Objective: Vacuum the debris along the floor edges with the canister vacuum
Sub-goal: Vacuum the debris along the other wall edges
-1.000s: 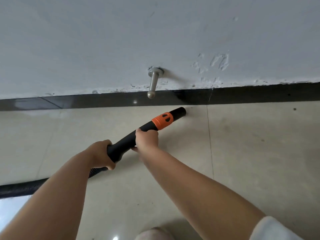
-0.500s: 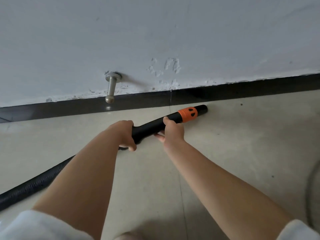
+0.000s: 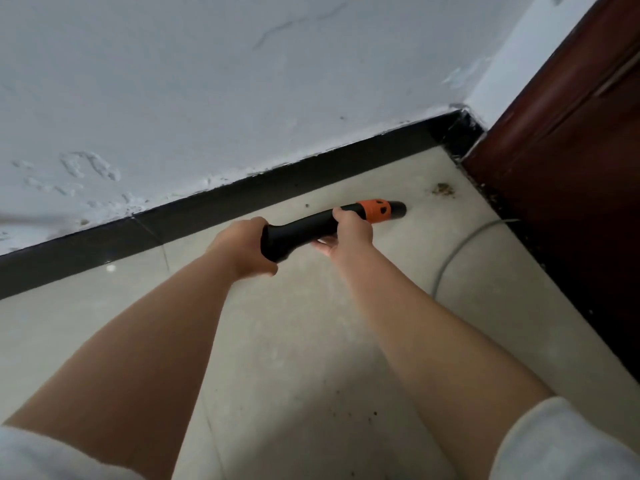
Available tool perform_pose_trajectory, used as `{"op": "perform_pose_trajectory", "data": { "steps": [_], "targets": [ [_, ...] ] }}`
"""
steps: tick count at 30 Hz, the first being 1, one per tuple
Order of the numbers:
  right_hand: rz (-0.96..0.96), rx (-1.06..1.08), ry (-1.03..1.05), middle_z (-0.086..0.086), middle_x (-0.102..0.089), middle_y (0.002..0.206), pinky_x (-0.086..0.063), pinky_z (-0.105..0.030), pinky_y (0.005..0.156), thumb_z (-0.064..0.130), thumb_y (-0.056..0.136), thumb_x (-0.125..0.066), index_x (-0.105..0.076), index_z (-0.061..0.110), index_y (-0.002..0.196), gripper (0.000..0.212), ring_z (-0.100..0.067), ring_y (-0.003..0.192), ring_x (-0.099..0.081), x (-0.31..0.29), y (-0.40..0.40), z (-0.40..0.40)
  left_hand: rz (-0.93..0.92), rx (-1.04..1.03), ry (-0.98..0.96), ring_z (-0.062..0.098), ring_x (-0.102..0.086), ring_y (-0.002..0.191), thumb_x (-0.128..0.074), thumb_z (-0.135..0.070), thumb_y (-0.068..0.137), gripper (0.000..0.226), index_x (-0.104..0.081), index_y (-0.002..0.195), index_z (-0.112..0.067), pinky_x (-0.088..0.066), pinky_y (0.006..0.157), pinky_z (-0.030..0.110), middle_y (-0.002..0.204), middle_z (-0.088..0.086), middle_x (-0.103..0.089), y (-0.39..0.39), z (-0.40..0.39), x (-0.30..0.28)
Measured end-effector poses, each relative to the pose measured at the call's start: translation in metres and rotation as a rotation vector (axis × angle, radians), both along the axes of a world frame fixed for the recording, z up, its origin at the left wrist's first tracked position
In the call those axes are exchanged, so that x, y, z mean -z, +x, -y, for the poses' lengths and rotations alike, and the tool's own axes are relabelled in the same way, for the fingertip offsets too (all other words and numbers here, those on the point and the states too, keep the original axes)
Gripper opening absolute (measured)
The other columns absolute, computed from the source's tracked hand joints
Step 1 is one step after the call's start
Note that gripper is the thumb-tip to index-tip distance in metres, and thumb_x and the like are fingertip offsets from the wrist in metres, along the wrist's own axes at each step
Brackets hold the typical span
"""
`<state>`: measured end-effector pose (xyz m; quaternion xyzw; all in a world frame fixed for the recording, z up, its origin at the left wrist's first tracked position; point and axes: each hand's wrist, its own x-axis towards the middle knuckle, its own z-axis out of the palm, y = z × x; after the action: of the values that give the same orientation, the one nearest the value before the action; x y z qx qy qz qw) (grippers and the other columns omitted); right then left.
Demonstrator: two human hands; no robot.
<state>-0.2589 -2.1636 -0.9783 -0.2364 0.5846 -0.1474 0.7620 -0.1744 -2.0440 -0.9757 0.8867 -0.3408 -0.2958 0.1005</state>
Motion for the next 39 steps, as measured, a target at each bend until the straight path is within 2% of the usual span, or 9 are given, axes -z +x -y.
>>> {"op": "perform_pose_trajectory", "data": {
  "steps": [4,8,14,18,22,26,31,36,39],
  "targets": [
    [-0.007,0.011,-0.059,-0.020,-0.051,0.125,-0.048,-0.051,0.077,0.004,0.091,-0.053,-0.038,0.004,0.131,0.043,-0.039,0.115,-0.052,0.003,-0.017,0.043,0.033,0.038,-0.082,0.020,-0.052,0.080,-0.068,-0.020,0.071,0.032,-0.051,0.098,-0.017,-0.037,0.063,0.029,0.090,0.002,-0.056,-0.021,0.040,0.009],
    [-0.039,0.043,-0.086,-0.019,-0.049,0.127,-0.049,-0.052,0.080,0.006,0.092,-0.053,-0.037,0.005,0.134,0.045,-0.038,0.117,-0.050,0.010,-0.034,0.078,0.038,0.083,-0.109,0.019,-0.048,0.082,-0.068,-0.022,0.075,0.036,-0.050,0.106,-0.014,-0.035,0.066,0.029,0.092,0.001,-0.051,-0.038,0.072,0.015],
    [-0.118,0.026,-0.100,-0.020,-0.051,0.128,-0.048,-0.050,0.073,0.009,0.090,-0.056,-0.039,0.005,0.133,0.046,-0.038,0.115,-0.052,0.009,-0.045,0.113,0.019,0.068,-0.140,0.018,-0.047,0.082,-0.067,-0.026,0.079,0.037,-0.048,0.108,-0.014,-0.035,0.065,0.029,0.094,-0.001,-0.048,-0.058,0.104,0.020],
    [-0.146,0.022,-0.125,-0.020,-0.050,0.129,-0.047,-0.050,0.077,0.010,0.091,-0.055,-0.038,0.004,0.133,0.045,-0.038,0.117,-0.051,0.003,-0.049,0.126,0.031,0.059,-0.159,0.019,-0.046,0.082,-0.067,-0.028,0.079,0.041,-0.047,0.111,-0.012,-0.035,0.067,0.029,0.102,0.003,-0.051,-0.067,0.118,0.021],
    [-0.142,0.019,-0.145,-0.019,-0.048,0.131,-0.049,-0.048,0.078,0.010,0.092,-0.054,-0.036,0.005,0.135,0.047,-0.037,0.119,-0.050,0.002,-0.050,0.127,0.029,0.062,-0.197,0.018,-0.045,0.083,-0.066,-0.026,0.080,0.040,-0.047,0.112,-0.011,-0.034,0.067,0.028,0.106,0.006,-0.053,-0.069,0.117,0.023],
    [-0.125,-0.075,-0.186,-0.016,-0.049,0.131,-0.052,-0.041,0.073,0.014,0.093,-0.054,-0.034,0.009,0.138,0.049,-0.034,0.119,-0.050,-0.003,-0.039,0.116,0.046,0.013,-0.253,0.017,-0.043,0.086,-0.067,-0.024,0.081,0.045,-0.045,0.117,-0.008,-0.033,0.071,0.028,0.106,0.009,-0.051,-0.061,0.101,0.022],
    [-0.053,-0.157,-0.141,-0.017,-0.048,0.132,-0.052,-0.043,0.077,0.015,0.095,-0.052,-0.034,0.008,0.137,0.046,-0.034,0.117,-0.052,-0.010,-0.022,0.104,0.143,-0.013,-0.239,0.029,-0.051,0.100,-0.066,-0.027,0.083,0.049,-0.044,0.121,-0.006,-0.032,0.072,0.030,0.116,0.015,-0.054,-0.049,0.082,0.021],
    [-0.049,-0.131,-0.065,-0.019,-0.048,0.131,-0.051,-0.046,0.079,0.013,0.094,-0.053,-0.036,0.006,0.133,0.043,-0.036,0.118,-0.051,-0.003,-0.020,0.105,0.198,0.070,-0.201,0.030,-0.048,0.108,-0.061,-0.034,0.086,0.056,-0.039,0.129,-0.007,-0.032,0.076,0.028,0.121,0.014,-0.051,-0.047,0.078,0.021],
    [-0.072,-0.118,-0.058,-0.020,-0.050,0.129,-0.051,-0.046,0.074,0.013,0.094,-0.053,-0.035,0.005,0.134,0.044,-0.036,0.116,-0.052,0.004,-0.028,0.108,0.184,0.126,-0.177,0.028,-0.047,0.110,-0.058,-0.037,0.088,0.056,-0.036,0.130,-0.007,-0.036,0.084,0.031,0.122,0.013,-0.049,-0.052,0.081,0.022]
  ]
}}
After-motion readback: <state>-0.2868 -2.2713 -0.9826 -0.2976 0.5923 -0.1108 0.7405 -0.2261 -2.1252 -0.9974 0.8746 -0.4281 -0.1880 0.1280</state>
